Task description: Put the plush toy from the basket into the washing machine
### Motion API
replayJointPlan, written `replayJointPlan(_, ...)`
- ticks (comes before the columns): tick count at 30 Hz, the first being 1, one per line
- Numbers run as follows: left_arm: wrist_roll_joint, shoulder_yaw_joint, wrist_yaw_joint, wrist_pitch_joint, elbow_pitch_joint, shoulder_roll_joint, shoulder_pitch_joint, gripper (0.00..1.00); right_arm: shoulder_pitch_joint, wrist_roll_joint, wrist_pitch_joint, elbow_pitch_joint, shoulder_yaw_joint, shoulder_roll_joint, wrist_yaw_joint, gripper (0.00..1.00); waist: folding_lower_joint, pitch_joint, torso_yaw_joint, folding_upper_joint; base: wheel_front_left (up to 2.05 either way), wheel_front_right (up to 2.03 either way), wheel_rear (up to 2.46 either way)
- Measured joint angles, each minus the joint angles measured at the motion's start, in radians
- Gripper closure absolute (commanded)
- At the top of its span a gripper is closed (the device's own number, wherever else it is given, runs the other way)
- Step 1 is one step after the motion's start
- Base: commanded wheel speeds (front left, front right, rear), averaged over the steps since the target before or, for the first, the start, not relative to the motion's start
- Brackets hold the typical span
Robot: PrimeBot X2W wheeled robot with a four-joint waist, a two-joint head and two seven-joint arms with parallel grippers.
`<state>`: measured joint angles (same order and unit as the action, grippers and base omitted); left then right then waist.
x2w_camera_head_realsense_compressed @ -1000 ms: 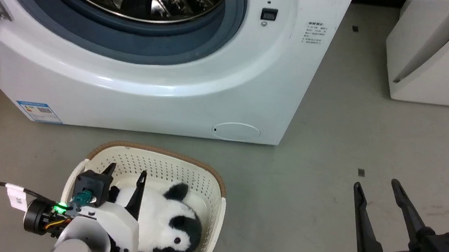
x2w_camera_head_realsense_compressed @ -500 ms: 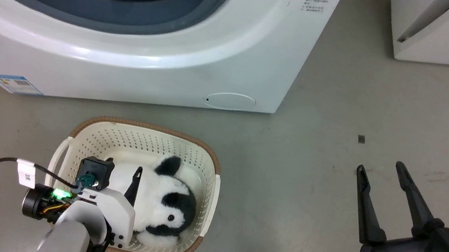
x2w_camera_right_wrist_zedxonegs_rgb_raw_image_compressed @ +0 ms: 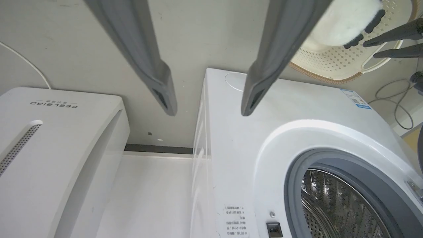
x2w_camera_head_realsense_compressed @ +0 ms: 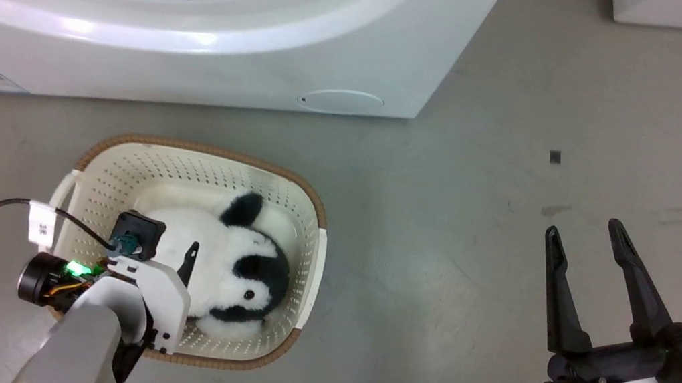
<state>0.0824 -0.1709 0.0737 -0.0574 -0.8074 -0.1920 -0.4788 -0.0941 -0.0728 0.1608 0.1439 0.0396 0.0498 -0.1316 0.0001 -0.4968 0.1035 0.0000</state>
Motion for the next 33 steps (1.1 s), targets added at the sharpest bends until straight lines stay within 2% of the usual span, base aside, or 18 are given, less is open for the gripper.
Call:
replayJointPlan(17, 0.021, -0.057, 0.009, 0.012, -0.179, -0.072, -0.154, 0.0, -0.036, -0.025, 0.035, 0.056, 0.015, 0.0, 0.0, 0.0, 0.0, -0.172, 0.041, 0.0, 0.0, 0.0, 0.0)
replayJointPlan(33, 0.035, -0.139, 0.032, 0.026, -0.341, -0.115, -0.291, 0.0, -0.065, -0.061, 0.067, 0.082, 0.032, 0.0, 0.0, 0.0, 0.0, -0.315, 0.072, 0.0, 0.0, 0.0, 0.0)
